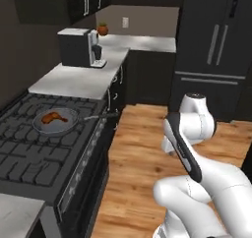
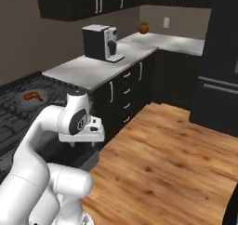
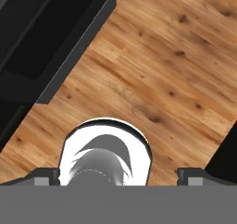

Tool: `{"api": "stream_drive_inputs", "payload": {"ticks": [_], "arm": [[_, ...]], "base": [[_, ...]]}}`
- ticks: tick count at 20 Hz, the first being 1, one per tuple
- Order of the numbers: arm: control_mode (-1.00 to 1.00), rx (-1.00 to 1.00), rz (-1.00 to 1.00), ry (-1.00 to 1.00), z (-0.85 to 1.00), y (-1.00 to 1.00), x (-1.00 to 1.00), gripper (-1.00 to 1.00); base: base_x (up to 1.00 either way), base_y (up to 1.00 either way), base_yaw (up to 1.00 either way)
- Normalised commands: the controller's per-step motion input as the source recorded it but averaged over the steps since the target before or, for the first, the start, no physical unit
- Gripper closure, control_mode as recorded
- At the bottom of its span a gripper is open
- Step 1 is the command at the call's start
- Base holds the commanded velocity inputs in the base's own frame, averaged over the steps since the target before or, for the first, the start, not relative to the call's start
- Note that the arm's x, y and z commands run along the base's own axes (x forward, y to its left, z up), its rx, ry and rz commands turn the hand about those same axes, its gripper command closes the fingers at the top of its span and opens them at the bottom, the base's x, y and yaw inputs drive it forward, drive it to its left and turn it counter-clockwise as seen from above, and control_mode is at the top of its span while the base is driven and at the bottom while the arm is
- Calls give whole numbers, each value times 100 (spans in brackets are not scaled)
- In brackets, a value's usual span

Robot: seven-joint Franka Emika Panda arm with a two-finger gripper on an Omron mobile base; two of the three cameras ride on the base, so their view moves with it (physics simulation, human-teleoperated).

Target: Take the chicken drumsticks from the pan and place one on each plate on the dining counter.

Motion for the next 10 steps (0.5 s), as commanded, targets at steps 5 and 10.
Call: {"api": "stream_drive_inputs", "payload": {"ticks": [5,10], "arm": [[100,0,0,0,0,0,0,-100],[100,0,0,0,0,0,0,-100]], "base": [[47,-6,98],[45,-12,95]]}}
